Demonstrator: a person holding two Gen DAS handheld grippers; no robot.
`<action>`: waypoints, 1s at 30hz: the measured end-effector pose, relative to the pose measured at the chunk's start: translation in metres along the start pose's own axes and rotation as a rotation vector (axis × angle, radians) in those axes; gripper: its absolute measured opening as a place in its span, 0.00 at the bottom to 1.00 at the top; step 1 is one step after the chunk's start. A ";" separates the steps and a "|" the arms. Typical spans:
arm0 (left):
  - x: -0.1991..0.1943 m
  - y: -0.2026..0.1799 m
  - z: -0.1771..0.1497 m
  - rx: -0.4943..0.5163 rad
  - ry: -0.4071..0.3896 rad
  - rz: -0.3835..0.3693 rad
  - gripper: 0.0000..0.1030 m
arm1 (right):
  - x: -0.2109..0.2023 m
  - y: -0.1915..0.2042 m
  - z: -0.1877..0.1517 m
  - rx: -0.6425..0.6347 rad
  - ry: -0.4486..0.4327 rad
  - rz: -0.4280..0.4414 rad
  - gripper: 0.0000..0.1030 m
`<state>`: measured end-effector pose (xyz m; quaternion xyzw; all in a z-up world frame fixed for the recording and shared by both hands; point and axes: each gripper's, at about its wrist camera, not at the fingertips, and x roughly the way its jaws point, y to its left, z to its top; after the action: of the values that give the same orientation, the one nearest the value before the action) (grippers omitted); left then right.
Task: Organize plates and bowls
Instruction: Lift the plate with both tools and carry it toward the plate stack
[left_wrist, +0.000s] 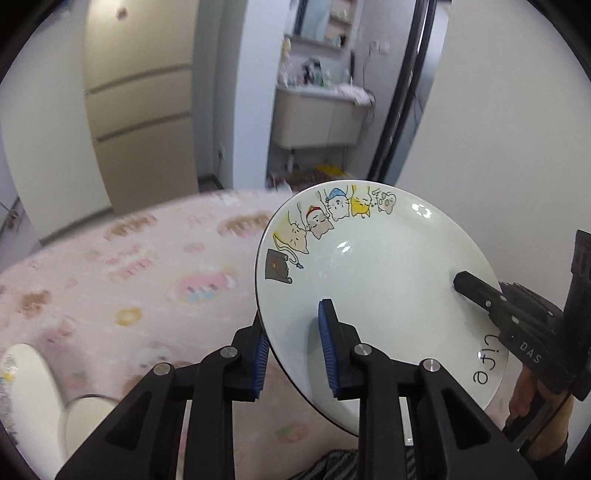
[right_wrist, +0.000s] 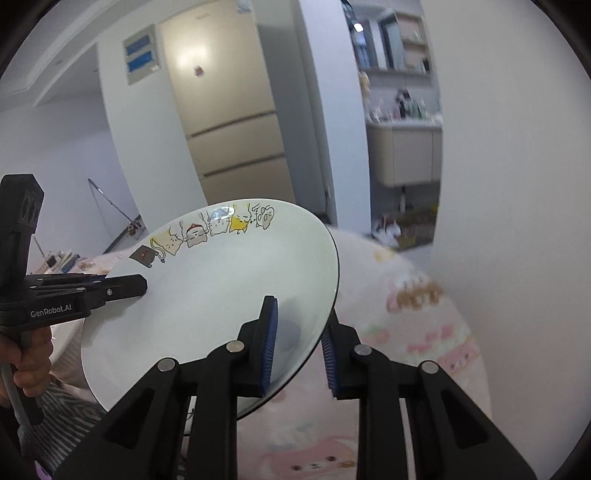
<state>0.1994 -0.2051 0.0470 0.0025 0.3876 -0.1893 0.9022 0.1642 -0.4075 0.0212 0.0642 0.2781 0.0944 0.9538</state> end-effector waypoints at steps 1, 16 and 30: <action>-0.009 0.001 0.002 0.001 -0.019 0.001 0.26 | -0.007 0.007 0.005 -0.016 -0.023 0.002 0.21; -0.167 0.086 0.000 -0.080 -0.284 0.091 0.24 | -0.058 0.139 0.052 -0.182 -0.214 0.121 0.21; -0.266 0.203 -0.065 -0.227 -0.399 0.234 0.22 | -0.044 0.270 0.040 -0.299 -0.230 0.310 0.21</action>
<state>0.0565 0.0838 0.1587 -0.0915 0.2178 -0.0356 0.9710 0.1106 -0.1563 0.1242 -0.0252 0.1372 0.2720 0.9521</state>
